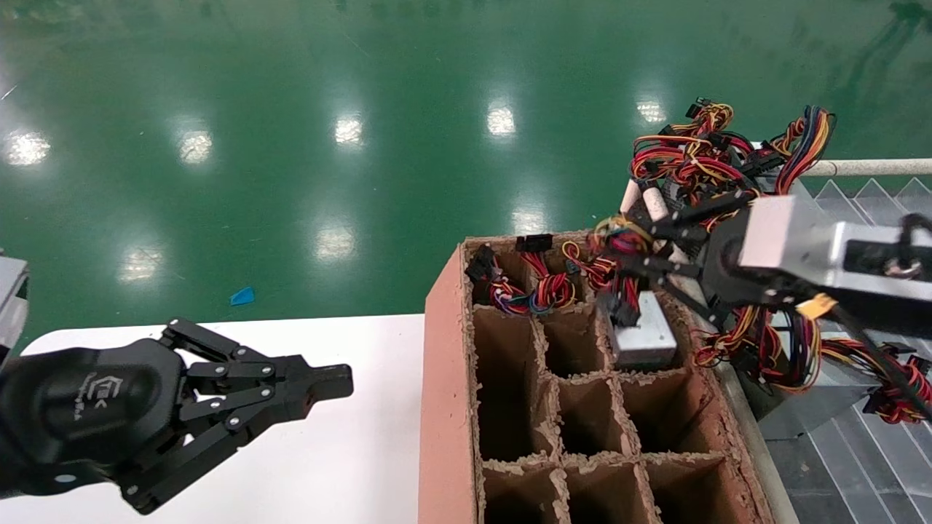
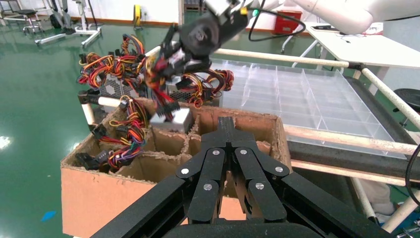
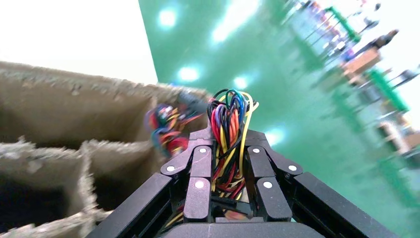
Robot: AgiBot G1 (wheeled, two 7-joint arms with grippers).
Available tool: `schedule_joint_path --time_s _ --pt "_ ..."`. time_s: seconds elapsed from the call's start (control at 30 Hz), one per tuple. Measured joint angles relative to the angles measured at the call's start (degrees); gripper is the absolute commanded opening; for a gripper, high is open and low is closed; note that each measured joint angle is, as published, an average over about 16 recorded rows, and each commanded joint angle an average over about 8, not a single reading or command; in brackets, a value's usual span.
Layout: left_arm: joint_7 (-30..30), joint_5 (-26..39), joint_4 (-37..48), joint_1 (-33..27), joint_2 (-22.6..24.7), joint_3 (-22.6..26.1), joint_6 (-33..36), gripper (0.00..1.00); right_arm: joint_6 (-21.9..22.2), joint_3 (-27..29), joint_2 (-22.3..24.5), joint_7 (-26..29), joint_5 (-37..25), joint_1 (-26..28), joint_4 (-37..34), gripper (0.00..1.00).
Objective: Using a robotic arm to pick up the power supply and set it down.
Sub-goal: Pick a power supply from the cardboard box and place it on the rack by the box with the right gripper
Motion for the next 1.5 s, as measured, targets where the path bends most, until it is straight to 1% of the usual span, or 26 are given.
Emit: schedule_joint_path --time_s 0.17,0.4,0.57,0.77,1.0,1.23,1.5 --pt "0.0 0.0 0.0 0.0 0.0 0.0 0.0 0.0 1.54 3.68 1.98 -3.38 3.38 -0.91 3.43 0.0" --pt "0.0 0.0 0.0 0.0 0.0 0.0 0.0 0.0 4.81 9.99 4.89 -9.2 7.83 -2.46 6.76 0.0" --pt "0.0 0.0 0.0 0.0 0.0 0.0 0.0 0.0 7.37 14.82 7.07 -13.04 10.68 -3.91 7.17 0.0" --pt "0.0 0.0 0.0 0.0 0.0 0.0 0.0 0.0 9.88 19.91 10.06 -16.37 12.91 -5.96 5.75 0.0" --pt "0.0 0.0 0.0 0.0 0.0 0.0 0.0 0.0 12.6 24.51 14.46 -18.02 12.91 -9.56 3.14 0.0" --pt "0.0 0.0 0.0 0.0 0.0 0.0 0.0 0.0 15.63 28.99 18.54 -17.97 11.51 -15.52 0.77 0.0" --pt "0.0 0.0 0.0 0.0 0.0 0.0 0.0 0.0 18.33 33.63 20.56 -17.35 9.79 -22.93 -1.15 0.0"
